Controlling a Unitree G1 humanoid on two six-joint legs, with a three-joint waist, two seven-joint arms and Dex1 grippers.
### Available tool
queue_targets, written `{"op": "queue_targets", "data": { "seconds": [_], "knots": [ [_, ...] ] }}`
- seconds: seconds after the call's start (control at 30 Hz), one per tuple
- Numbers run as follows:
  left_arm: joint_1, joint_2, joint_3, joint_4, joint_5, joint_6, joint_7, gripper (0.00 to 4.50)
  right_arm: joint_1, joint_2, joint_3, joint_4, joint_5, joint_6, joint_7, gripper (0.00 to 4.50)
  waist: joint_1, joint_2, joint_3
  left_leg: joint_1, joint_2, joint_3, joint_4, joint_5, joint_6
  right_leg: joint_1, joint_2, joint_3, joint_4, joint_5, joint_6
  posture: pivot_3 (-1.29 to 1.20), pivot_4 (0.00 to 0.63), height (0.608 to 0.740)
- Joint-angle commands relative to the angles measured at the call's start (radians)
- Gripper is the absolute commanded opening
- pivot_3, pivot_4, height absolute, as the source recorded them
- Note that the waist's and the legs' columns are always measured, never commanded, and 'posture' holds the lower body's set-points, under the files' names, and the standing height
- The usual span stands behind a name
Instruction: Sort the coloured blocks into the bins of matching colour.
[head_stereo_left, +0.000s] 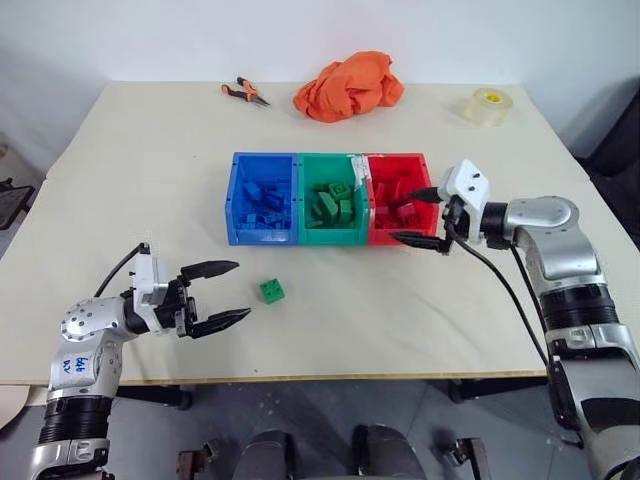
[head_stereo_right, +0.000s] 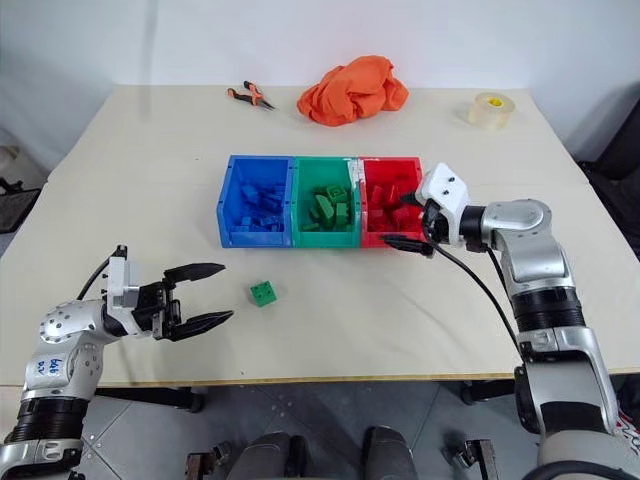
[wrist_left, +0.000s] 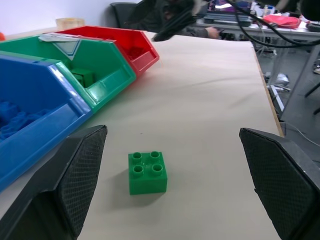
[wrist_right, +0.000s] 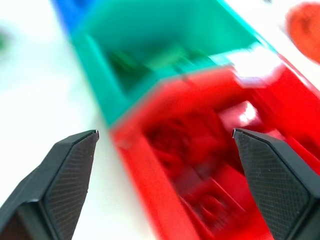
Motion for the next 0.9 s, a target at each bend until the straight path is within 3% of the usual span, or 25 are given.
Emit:
{"op": "queue_targets", "data": {
  "seconds": [0.03, 0.27, 0.5, 0.57, 0.63, 0.9],
  "knots": [
    [0.049, 0.011, 0.031, -0.062, -0.016, 0.021, 0.040, 4.50, 0.124, -0.103, -0.039, -0.171, 0.099, 0.021, 0.154, 4.48, 0.009, 0.000, 0.000, 0.000, -0.001, 0.000, 0.000, 0.000, 0.000, 0.001, 0.000, 0.000, 0.000, 0.000, 0.000, 0.00, 0.150, 0.740],
    [0.197, 0.047, 0.112, -0.172, -0.011, 0.077, 0.151, 4.50, 0.291, -0.237, -0.099, -0.141, 0.139, -0.094, 0.286, 4.48, 0.019, 0.001, 0.001, 0.002, 0.001, 0.000, 0.001, -0.001, 0.001, 0.010, -0.001, 0.001, -0.016, 0.000, 0.000, 0.00, 0.150, 0.740],
    [0.312, 0.074, 0.130, -0.342, 0.021, 0.222, 0.324, 4.50, 0.233, -0.199, -0.082, -0.095, 0.156, -0.106, 0.289, 4.48, 0.015, 0.003, 0.001, 0.004, 0.003, 0.000, 0.000, -0.002, -0.001, 0.011, -0.005, 0.002, -0.016, 0.000, 0.000, 0.00, 0.150, 0.740],
    [0.312, 0.058, 0.122, -0.390, 0.054, 0.303, 0.448, 4.50, 0.212, -0.180, -0.069, -0.081, 0.149, -0.110, 0.283, 4.48, 0.016, 0.003, 0.001, 0.004, 0.002, 0.000, 0.000, -0.002, -0.001, 0.011, -0.005, 0.002, -0.016, 0.000, 0.000, 0.00, 0.150, 0.740],
    [0.293, 0.034, 0.094, -0.429, 0.060, 0.380, 0.536, 4.50, 0.196, -0.166, -0.059, -0.073, 0.144, -0.110, 0.278, 4.48, 0.022, 0.003, 0.001, 0.004, 0.002, -0.001, 0.000, -0.002, -0.001, 0.012, -0.006, 0.002, -0.017, 0.000, 0.000, 0.00, 0.150, 0.740],
    [0.132, -0.050, -0.117, -0.401, 0.139, 0.444, 0.622, 4.50, 0.164, -0.144, -0.037, -0.060, 0.137, -0.108, 0.266, 4.48, 0.029, 0.003, 0.001, 0.002, 0.000, -0.003, 0.001, -0.002, 0.000, 0.012, -0.005, 0.000, -0.016, 0.000, 0.000, 0.00, 0.150, 0.740]
  ]
}}
